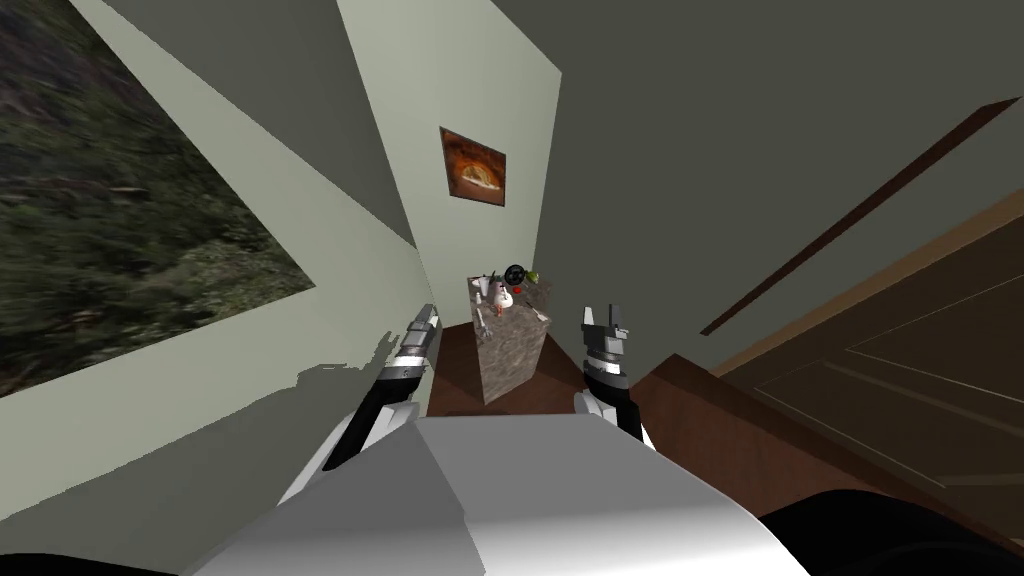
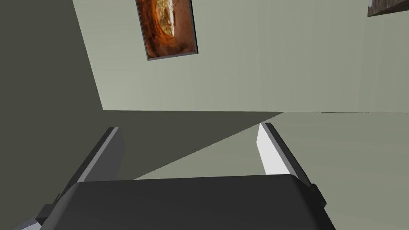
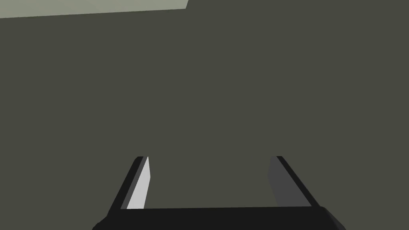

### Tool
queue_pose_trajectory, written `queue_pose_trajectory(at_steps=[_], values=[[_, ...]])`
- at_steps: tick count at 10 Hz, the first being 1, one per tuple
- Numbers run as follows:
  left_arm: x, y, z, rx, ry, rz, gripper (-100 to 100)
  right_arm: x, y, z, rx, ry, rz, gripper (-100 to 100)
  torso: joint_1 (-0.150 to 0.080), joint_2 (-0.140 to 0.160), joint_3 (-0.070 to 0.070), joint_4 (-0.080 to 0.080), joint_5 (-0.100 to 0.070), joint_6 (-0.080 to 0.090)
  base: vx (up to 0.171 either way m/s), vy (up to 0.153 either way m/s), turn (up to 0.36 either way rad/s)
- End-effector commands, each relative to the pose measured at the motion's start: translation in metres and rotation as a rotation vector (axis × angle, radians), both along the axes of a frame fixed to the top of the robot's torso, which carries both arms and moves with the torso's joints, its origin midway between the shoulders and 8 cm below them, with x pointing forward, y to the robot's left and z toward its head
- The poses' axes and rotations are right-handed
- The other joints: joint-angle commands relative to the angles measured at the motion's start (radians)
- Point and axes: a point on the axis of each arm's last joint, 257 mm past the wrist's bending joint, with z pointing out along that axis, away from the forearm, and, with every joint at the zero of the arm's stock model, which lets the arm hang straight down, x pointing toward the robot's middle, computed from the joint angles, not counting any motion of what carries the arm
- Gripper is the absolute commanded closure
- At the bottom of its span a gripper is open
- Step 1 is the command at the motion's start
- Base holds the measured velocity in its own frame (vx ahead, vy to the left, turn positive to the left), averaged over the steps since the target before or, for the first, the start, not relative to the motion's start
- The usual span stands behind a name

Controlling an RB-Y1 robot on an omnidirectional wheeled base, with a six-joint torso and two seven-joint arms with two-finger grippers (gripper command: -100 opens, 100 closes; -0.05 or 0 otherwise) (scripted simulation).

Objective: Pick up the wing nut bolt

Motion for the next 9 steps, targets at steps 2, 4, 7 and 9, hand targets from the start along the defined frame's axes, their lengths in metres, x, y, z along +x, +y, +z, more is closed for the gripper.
queue_pose_trajectory(at_steps=[2, 4, 7, 9], values=[[0.003, 0.001, -0.016, 0.028, 0.081, -0.018, -100, 0.000, 0.000, 0.000, 0.000, 0.000, 0.000, 0, 0.000, 0.000, 0.000, 0.000, 0.000, 0.000, 0.025, 0.001, -0.204], [0.003, 0.001, -0.030, 0.041, 0.146, -0.028, -100, 0.000, 0.000, 0.000, 0.000, 0.000, 0.000, 0, 0.000, -0.001, 0.000, 0.000, 0.000, 0.000, 0.031, 0.003, -0.182], [0.003, 0.003, -0.049, 0.046, 0.230, -0.032, -100, 0.000, 0.000, 0.000, 0.000, 0.000, 0.000, 0, 0.000, 0.000, 0.000, 0.000, 0.000, 0.000, 0.024, 0.006, -0.146], [0.003, 0.004, -0.058, 0.048, 0.271, -0.033, -100, 0.000, 0.000, 0.000, 0.000, 0.000, 0.000, 0, -0.001, -0.001, 0.000, 0.000, 0.000, 0.000, 0.027, 0.005, -0.157]])
